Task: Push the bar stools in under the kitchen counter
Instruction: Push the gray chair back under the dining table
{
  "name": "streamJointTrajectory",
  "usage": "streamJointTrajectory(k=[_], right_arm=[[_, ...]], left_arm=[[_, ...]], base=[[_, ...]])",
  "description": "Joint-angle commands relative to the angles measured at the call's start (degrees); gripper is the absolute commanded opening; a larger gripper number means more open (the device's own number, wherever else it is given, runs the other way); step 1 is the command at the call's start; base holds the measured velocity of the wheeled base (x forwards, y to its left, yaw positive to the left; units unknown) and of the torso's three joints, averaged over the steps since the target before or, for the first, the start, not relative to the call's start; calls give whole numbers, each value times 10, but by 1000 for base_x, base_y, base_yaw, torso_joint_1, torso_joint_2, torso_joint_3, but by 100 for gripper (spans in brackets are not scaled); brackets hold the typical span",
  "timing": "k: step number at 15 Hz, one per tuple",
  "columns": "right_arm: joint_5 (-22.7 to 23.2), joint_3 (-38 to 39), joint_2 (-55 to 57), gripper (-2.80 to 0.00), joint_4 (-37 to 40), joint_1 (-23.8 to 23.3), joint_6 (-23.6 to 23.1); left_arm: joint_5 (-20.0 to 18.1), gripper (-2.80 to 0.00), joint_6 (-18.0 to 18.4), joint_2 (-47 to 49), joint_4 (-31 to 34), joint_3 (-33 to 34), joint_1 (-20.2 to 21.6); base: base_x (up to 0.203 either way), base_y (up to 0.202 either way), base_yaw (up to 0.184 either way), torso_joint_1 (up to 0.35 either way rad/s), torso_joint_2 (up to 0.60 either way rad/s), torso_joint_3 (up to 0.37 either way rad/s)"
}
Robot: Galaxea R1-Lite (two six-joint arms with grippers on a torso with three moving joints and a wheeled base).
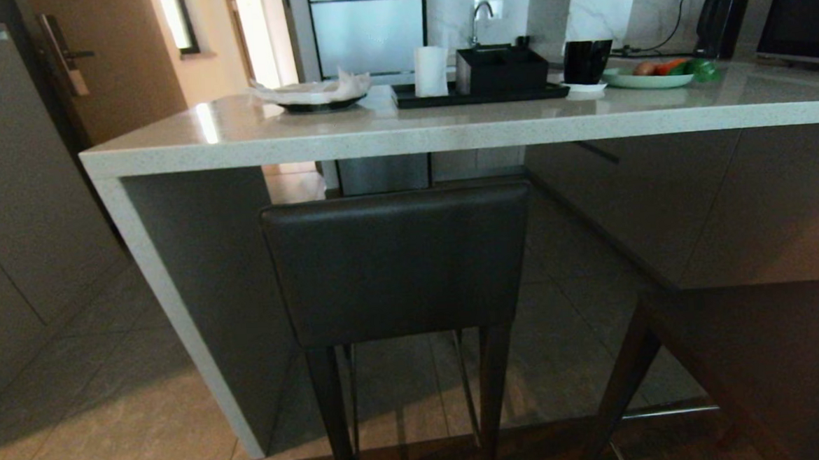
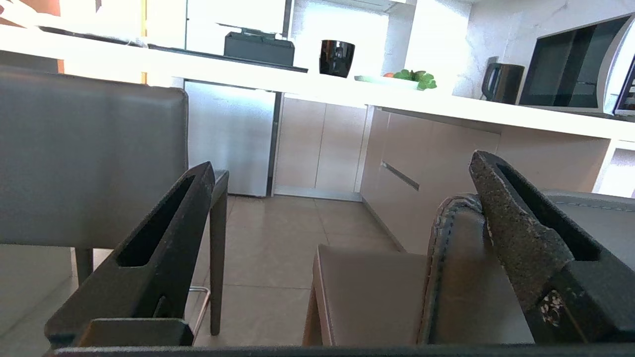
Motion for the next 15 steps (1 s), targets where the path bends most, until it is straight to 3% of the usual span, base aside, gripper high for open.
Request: streamJointTrajectory(k=[1, 4, 6, 10, 15], right_arm=[[-2, 1, 1, 0, 160, 0, -3], [4, -1, 1, 0, 45, 0, -25], [42, -9, 1, 0, -28, 0, -32], [66, -85, 1, 0, -27, 0, -28], [44, -208, 1, 0, 48, 0, -27]], left_arm=[[0, 0, 2, 2, 0, 0, 0], [0, 0, 2, 2, 0, 1, 0], [0, 0, 3, 2, 0, 0, 0], [0, 0, 2, 2, 0, 0, 0], [0, 0, 3, 2, 0, 0, 0]], base=[[0, 0, 0, 0, 0, 0], [0, 0, 0, 0, 0, 0], [0, 0, 0, 0, 0, 0], [0, 0, 0, 0, 0, 0], [0, 0, 0, 0, 0, 0]])
